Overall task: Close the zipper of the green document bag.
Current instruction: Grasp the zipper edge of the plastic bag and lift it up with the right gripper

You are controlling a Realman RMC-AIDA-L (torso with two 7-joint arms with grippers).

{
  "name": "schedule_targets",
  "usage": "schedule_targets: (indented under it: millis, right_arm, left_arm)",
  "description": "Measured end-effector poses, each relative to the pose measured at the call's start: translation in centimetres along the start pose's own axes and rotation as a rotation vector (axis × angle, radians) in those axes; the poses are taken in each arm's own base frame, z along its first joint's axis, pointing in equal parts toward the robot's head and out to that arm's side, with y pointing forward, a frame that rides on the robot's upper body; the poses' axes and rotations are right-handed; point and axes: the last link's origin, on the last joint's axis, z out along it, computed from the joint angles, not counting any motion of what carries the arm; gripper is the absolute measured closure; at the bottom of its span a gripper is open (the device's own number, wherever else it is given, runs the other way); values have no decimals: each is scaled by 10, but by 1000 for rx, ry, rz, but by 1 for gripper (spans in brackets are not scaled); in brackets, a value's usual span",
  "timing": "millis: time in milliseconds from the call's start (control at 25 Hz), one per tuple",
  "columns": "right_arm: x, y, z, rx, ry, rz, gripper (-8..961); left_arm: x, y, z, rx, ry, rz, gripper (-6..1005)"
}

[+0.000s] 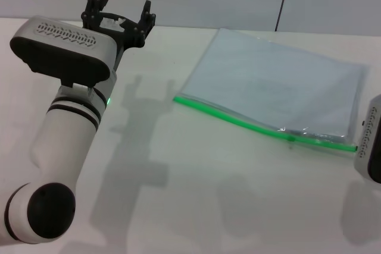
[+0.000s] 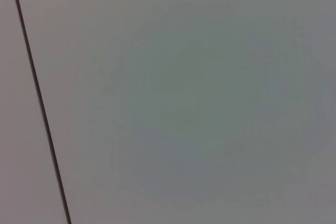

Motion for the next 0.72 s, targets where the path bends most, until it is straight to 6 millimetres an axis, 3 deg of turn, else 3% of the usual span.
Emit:
schedule_targets:
  millis: [720]
  right_arm:
    - [-18, -4, 3, -7, -25, -8, 459]
  left_arm:
    - [2, 0, 1, -1, 4, -3, 183]
